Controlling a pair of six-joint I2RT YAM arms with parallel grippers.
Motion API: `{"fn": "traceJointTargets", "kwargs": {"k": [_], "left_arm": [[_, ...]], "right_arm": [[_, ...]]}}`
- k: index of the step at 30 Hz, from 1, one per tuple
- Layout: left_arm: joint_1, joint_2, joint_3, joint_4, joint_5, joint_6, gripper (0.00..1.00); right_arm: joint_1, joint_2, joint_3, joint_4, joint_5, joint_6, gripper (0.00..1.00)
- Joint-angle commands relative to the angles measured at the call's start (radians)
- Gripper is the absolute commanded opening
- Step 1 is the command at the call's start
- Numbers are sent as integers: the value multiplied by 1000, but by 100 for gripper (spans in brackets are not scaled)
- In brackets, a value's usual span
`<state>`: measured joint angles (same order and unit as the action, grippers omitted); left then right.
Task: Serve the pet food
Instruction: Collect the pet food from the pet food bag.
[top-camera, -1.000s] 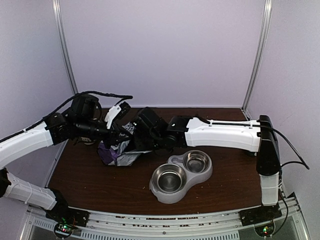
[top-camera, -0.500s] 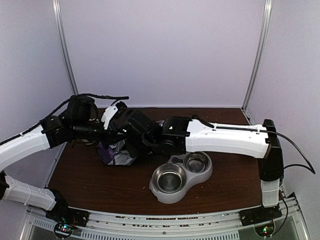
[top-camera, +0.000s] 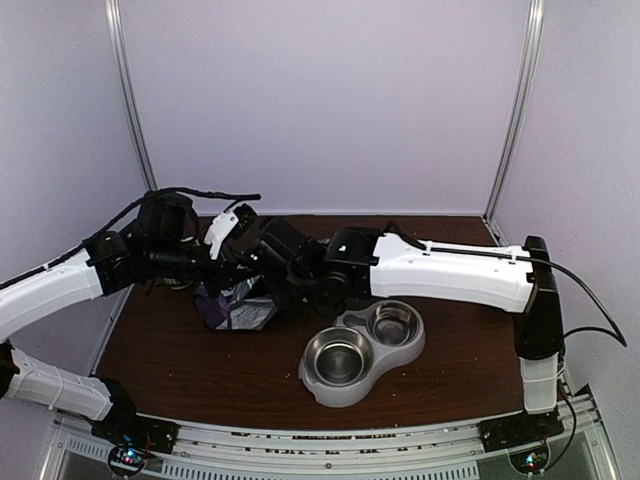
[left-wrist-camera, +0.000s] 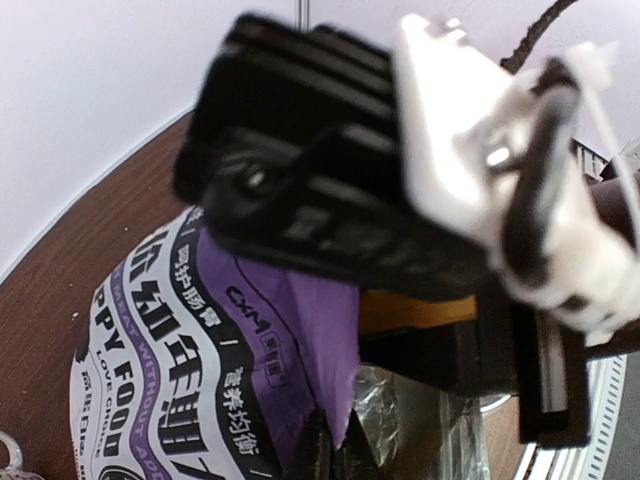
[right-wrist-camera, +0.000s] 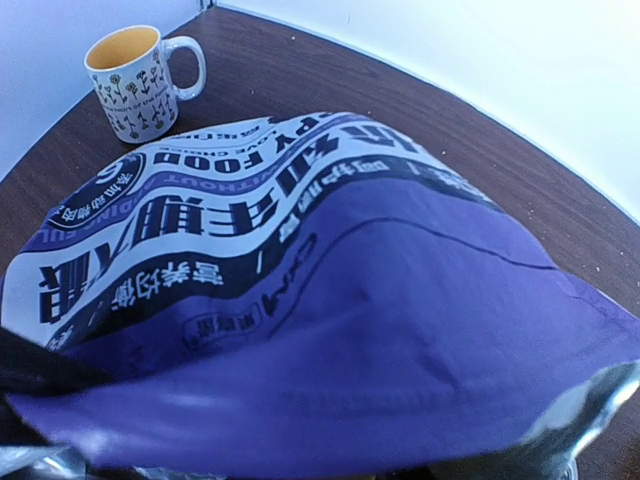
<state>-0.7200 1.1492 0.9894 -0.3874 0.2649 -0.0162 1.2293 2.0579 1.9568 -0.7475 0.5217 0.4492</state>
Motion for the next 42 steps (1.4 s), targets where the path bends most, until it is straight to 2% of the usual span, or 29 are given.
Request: {"fn": "traceJointTargets", "kwargs": {"k": [1,5,13,22,31,42], "left_arm": [[5,9,-40,149,67,-6,0],[5,-12,-100,273,119,-58,0],[5,2,-75,229,63,-45,0],[4,10,-78,234,42,-60,0],[5,-17,-76,226,2,-72,0],[5,-100,-85,189,-84,-88,0]], "right_arm": [[-21,51,-21,0,-133,-9,0],[-22,48,-54,70,-300,-22,0],[-26,34,3,85,-585,-13,0],[-69,-74,-150,299,-905,141,0],[-92,-218,-264,412,-999,217,0],[-135,-455,-513,551,-967,343,0]]}}
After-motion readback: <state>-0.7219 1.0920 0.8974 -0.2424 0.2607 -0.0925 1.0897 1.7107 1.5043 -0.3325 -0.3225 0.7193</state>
